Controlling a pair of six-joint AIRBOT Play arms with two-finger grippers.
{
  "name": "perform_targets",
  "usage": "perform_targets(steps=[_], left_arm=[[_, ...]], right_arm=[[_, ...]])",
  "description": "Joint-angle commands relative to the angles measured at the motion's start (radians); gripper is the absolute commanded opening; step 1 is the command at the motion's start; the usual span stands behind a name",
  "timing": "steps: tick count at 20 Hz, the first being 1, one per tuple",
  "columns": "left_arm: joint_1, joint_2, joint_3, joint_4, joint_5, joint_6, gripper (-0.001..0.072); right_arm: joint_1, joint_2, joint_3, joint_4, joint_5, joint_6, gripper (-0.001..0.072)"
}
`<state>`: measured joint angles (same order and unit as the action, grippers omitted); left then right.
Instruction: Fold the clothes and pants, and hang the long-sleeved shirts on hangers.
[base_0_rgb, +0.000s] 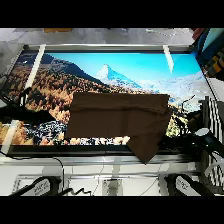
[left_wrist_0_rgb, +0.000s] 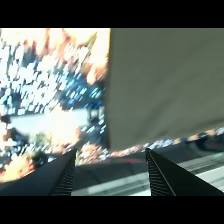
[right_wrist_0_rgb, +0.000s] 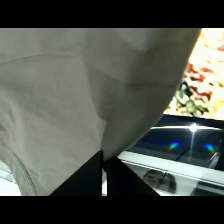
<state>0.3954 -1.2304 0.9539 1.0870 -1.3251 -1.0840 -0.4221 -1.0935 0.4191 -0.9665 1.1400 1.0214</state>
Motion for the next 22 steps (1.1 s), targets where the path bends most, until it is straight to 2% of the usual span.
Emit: perform_targets(steps=[1, 11, 12, 13, 15, 17, 19, 22], left_arm=[[0.009, -0.029, -0.104, 0.002, 0.031, 0.026, 0.0461], [-0.025, -0.193, -0.211, -0.224, 0.089, 0.141, 0.0457], [-0.042, -0.211, -0.211, -0.229, 0.094, 0.146, 0.0411], [-0.063, -0.231, -0.211, -0.228, 0.11, 0.146, 0.0308], [-0.092, -0.255, -0.21, -0.229, 0.152, 0.138, 0.0183], [-0.099, -0.254, -0.205, -0.232, 0.165, 0.139, 0.0016], [-0.093, -0.247, -0.188, -0.232, 0.134, 0.148, 0.0016], [-0.063, -0.181, -0.138, -0.22, 0.051, 0.172, 0.0016]], right_arm=[[0.0, 0.001, 0.0, 0.003, -0.002, -0.048, 0.0014], [0.0, 0.001, 0.0, 0.014, -0.032, -0.047, 0.0014], [0.0, 0.001, 0.0, 0.016, -0.034, -0.047, 0.0014], [0.0, 0.001, 0.0, 0.018, -0.035, -0.047, 0.0015], [0.0, 0.001, 0.0, 0.018, -0.035, -0.047, 0.0014], [0.0, 0.003, 0.001, 0.026, -0.034, -0.047, 0.0014], [0.0, 0.003, 0.012, 0.057, -0.021, -0.047, 0.0014], [0.0, 0.016, 0.092, 0.089, 0.087, -0.048, 0.0013]])
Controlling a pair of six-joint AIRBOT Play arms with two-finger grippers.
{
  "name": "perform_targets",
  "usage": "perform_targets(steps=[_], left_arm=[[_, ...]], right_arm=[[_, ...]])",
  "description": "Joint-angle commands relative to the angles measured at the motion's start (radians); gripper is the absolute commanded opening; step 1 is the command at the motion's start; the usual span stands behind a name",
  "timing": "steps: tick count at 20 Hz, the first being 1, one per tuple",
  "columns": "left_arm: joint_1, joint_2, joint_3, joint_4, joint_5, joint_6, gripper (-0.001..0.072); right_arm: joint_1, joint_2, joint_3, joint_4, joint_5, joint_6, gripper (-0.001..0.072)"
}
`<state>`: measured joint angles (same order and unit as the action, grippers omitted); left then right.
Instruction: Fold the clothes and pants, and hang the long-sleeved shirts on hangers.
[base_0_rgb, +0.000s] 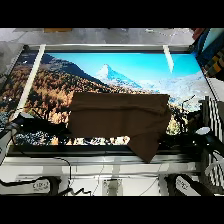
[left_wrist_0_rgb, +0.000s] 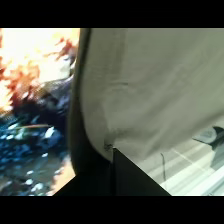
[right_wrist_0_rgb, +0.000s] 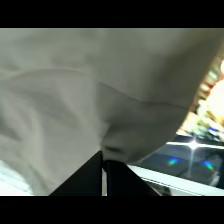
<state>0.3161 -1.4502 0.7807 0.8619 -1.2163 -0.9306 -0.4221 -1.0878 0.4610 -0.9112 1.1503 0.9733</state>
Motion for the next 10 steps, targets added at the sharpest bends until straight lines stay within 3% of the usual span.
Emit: perform_targets(steps=[1, 6, 8, 10], left_arm=[[0.037, 0.072, 0.053, 0.0, -0.077, 0.018, 0.0016], [0.174, 0.312, 0.085, -0.001, -0.124, 0.01, 0.0016], [0.196, 0.39, 0.085, -0.017, -0.089, -0.012, 0.0016], [0.174, 0.414, 0.084, -0.081, -0.015, -0.035, 0.0015]], right_arm=[[0.0, 0.032, 0.081, 0.039, 0.107, 0.001, 0.0013], [0.0, 0.27, 0.209, 0.111, 0.224, 0.023, 0.0013], [0.0, 0.365, 0.231, 0.164, 0.169, 0.068, 0.0013], [0.012, 0.403, 0.232, 0.222, 0.015, 0.135, 0.0012]])
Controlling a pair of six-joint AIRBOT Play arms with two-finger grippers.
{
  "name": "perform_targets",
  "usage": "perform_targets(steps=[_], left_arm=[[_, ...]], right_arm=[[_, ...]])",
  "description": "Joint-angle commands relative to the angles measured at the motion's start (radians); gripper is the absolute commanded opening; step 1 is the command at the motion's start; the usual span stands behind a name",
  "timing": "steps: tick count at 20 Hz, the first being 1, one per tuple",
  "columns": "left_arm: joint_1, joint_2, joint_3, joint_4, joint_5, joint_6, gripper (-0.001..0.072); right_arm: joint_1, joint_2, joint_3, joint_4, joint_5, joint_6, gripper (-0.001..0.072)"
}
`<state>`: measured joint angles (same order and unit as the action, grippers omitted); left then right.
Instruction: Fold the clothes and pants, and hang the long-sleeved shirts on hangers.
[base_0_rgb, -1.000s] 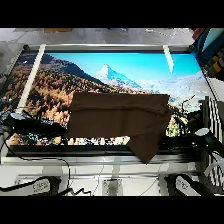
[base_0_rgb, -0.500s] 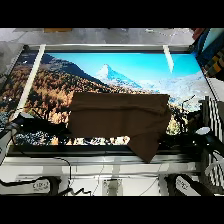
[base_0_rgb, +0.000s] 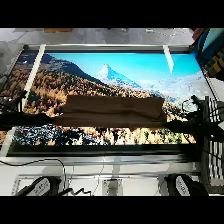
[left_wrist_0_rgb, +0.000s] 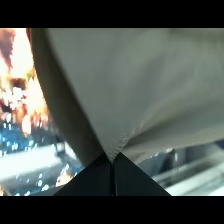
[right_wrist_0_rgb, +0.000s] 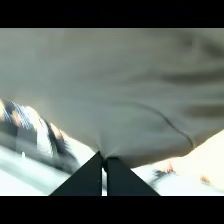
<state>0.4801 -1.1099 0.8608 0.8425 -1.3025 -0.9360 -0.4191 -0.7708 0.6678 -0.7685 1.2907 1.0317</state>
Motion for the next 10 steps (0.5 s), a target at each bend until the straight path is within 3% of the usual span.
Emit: perform_targets(steps=[1, 7, 10], left_arm=[[-0.022, 0.067, 0.003, -0.086, 0.129, -0.029, 0.0014], [-0.291, -0.129, 0.004, -0.089, 0.592, -0.19, 0.0014], [-0.359, -0.232, 0.021, -0.12, 0.694, -0.239, 0.0015]], right_arm=[[0.039, 0.077, 0.025, 0.081, -0.223, 0.095, 0.0012], [0.31, -0.209, 0.039, 0.08, -0.824, 0.148, 0.0011], [0.319, -0.42, 0.126, 0.08, -0.89, 0.206, 0.0012]])
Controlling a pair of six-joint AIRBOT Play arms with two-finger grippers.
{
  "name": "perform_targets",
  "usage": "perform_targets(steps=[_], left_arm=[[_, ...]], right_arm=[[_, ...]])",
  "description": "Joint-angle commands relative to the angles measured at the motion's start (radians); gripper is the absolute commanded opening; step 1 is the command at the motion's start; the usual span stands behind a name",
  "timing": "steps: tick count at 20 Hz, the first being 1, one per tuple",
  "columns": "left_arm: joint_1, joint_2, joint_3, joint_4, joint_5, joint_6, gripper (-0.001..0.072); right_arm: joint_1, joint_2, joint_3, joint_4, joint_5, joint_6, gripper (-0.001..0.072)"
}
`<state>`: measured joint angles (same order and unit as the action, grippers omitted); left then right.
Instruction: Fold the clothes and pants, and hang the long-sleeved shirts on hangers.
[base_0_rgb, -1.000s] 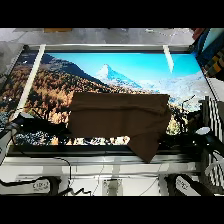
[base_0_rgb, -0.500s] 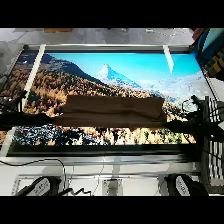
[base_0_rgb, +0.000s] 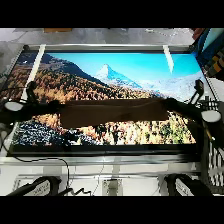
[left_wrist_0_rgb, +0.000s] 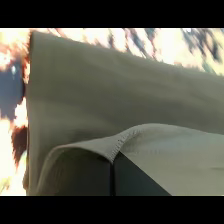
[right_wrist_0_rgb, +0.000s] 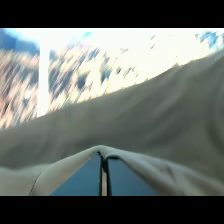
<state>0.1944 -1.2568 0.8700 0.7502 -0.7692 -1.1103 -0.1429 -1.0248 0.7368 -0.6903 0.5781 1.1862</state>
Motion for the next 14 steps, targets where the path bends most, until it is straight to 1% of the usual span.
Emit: perform_targets(steps=[1, 3, 5, 6, 7, 8, 11, 14], left_arm=[[-0.089, -0.112, 0.028, -0.029, 0.172, -0.064, 0.0015], [-0.108, -0.155, 0.064, -0.029, 0.208, -0.064, 0.0016], [-0.108, -0.174, 0.099, -0.029, 0.232, -0.064, 0.0024], [-0.106, -0.175, 0.107, -0.027, 0.237, -0.054, 0.0198], [-0.103, -0.175, 0.109, -0.025, 0.238, -0.044, 0.0605], [-0.096, -0.175, 0.109, -0.015, 0.231, -0.039, 0.0695], [-0.064, -0.175, 0.109, 0.099, 0.176, -0.036, 0.0696], [-0.001, -0.189, 0.111, 0.118, 0.032, -0.058, 0.0695]], right_arm=[[0.043, -0.221, 0.09, 0.002, -0.178, 0.054, 0.0012], [0.043, -0.311, 0.148, 0.002, -0.178, 0.054, 0.0013], [0.043, -0.357, 0.182, 0.0, -0.179, 0.053, 0.002], [0.043, -0.364, 0.188, -0.001, -0.179, 0.053, 0.0173], [0.043, -0.365, 0.19, -0.006, -0.179, 0.052, 0.044], [0.043, -0.365, 0.19, -0.012, -0.174, 0.052, 0.0559], [0.043, -0.365, 0.19, -0.076, -0.114, 0.053, 0.0558], [0.043, -0.365, 0.19, -0.119, -0.071, 0.053, 0.0558]])
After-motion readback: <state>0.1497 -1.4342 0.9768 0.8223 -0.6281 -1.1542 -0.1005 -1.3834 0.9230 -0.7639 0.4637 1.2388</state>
